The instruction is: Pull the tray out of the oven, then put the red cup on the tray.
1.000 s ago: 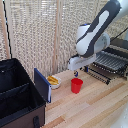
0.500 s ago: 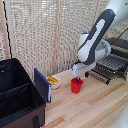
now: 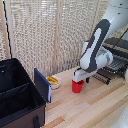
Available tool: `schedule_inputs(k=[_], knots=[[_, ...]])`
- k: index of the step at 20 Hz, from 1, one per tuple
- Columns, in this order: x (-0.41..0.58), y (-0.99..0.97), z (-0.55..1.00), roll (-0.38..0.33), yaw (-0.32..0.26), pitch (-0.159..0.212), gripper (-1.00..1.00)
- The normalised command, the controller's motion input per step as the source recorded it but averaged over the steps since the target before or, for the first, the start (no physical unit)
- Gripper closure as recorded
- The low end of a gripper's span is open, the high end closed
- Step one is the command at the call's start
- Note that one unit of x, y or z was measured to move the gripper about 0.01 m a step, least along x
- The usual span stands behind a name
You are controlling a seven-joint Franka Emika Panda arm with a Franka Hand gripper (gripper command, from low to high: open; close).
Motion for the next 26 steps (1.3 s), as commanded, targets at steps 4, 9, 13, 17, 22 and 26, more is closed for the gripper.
schedule_inputs(k=[4, 9, 13, 17, 22, 26], knots=[[0.041, 0.09, -0.02, -0.005, -0.018, 0.0, 1.0], [0.025, 0.24, 0.01, -0.003, -0.255, -0.028, 1.0], [0.0, 0.1, 0.25, 0.0, -0.358, -0.045, 1.0], [0.027, 0.02, 0.52, -0.036, -0.365, -0.031, 1.0], [0.037, 0.06, 0.75, -0.068, -0.336, -0.01, 1.0], [0.153, 0.1, 0.87, -0.085, -0.294, -0.002, 1.0]])
